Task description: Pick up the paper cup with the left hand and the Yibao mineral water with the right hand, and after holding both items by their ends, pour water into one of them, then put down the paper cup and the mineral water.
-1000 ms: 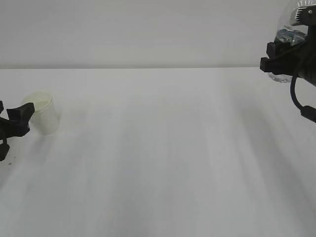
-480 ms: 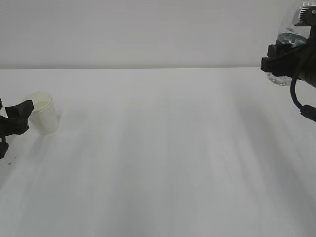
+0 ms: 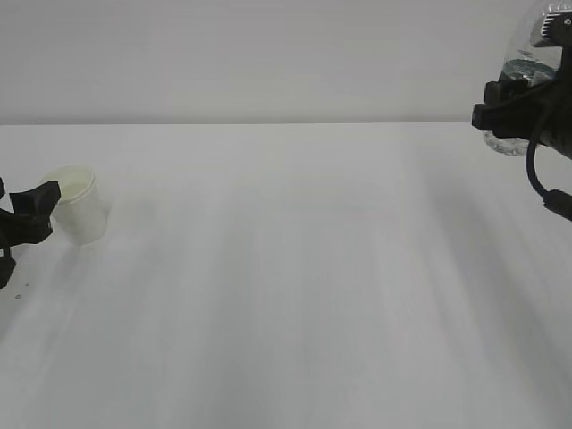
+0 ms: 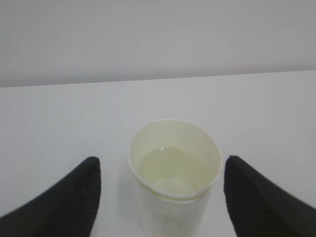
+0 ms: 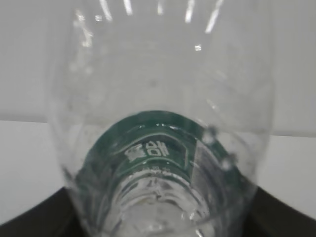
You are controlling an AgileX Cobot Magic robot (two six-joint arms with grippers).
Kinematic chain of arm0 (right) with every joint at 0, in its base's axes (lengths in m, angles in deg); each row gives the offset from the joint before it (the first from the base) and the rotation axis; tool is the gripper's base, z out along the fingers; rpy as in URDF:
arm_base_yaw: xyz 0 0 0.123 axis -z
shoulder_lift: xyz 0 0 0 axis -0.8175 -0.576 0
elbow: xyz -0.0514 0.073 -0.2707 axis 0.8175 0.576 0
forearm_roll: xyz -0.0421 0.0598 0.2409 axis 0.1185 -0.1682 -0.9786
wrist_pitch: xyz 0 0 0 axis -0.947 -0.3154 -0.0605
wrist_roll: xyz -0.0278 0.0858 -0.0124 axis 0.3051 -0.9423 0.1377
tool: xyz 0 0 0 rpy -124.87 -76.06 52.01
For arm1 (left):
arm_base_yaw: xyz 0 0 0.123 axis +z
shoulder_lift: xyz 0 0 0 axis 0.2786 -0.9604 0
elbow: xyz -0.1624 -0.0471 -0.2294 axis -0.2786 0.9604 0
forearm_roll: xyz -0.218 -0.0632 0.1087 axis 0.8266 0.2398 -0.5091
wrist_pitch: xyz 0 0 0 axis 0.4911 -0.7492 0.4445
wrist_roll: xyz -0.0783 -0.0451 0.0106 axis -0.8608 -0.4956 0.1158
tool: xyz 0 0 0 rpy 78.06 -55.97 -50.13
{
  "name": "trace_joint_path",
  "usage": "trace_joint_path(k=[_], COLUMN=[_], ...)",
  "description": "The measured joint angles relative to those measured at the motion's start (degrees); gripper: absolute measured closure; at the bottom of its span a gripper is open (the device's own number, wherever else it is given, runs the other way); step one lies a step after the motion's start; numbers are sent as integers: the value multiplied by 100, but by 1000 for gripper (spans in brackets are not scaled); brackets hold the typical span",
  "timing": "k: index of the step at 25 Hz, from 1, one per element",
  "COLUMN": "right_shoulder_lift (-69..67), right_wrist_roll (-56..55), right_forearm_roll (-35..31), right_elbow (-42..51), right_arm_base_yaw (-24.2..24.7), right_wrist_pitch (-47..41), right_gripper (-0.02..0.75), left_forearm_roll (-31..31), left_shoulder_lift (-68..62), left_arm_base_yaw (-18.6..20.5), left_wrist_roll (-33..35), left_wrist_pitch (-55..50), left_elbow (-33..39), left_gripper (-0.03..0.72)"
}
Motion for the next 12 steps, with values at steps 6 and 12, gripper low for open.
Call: trace_joint_path(k=[6,12], right_shoulder_lift=[-295,-478], right_wrist_roll=[0,0], right_forearm_roll=[0,0], right_elbow=[0,0], right_arm_base_yaw=[0,0], right_wrist_pitch=[97,262], right_gripper=[294,294], left_forearm_roll=[0,4], left_shoulder_lift=[0,0], left_arm_base_yaw=[0,0], left_wrist_roll=[0,0], left_wrist_pitch=[0,0], left_elbow=[0,0], left_gripper=[137,137])
